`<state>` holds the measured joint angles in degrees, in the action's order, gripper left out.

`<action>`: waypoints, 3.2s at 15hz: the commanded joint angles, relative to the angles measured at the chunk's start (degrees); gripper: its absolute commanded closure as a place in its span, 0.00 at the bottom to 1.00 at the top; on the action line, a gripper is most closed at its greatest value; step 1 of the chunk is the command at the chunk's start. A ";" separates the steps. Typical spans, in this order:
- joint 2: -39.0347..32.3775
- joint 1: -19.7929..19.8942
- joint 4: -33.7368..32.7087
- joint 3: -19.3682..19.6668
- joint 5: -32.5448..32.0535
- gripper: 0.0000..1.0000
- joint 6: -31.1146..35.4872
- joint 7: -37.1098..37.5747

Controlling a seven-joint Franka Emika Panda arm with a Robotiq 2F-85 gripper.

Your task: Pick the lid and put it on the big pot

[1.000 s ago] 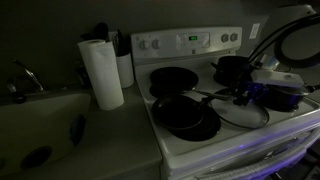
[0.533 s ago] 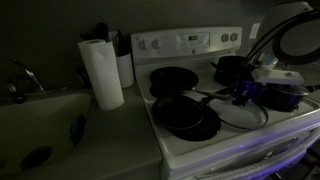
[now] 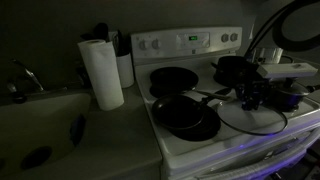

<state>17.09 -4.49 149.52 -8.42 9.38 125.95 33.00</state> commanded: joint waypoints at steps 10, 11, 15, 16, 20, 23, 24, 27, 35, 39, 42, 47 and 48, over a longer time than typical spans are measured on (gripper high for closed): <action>3.57 0.46 -7.27 -2.15 -1.72 0.86 -19.77 5.11; 3.68 0.56 -7.69 -2.32 -2.39 0.86 -20.88 5.89; 4.00 0.96 -9.01 -3.21 -6.86 0.86 -22.70 9.75; 4.00 1.03 -9.21 -3.54 -8.64 0.86 -22.71 11.04; 3.84 0.87 -9.88 -4.10 -14.57 0.86 -22.39 14.38; 4.07 0.70 -10.45 -3.37 -15.82 0.86 -21.60 13.37; 4.16 0.81 -10.85 -3.16 -16.15 0.86 -21.29 13.05; 4.54 1.20 -12.21 -2.27 -16.47 0.86 -20.40 11.73; 3.73 1.38 -19.48 1.17 -13.77 0.86 -21.03 3.49; 2.56 1.66 -23.42 3.79 -9.54 0.86 -21.78 -4.34; 1.47 2.46 -26.14 5.64 -6.18 0.86 -22.51 -8.99; 1.66 3.34 -25.39 5.93 -4.39 0.61 -21.25 -10.65; 1.40 3.35 -25.82 6.11 -3.91 0.61 -21.26 -11.15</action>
<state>18.50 -2.33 123.77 -1.28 5.15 104.81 22.14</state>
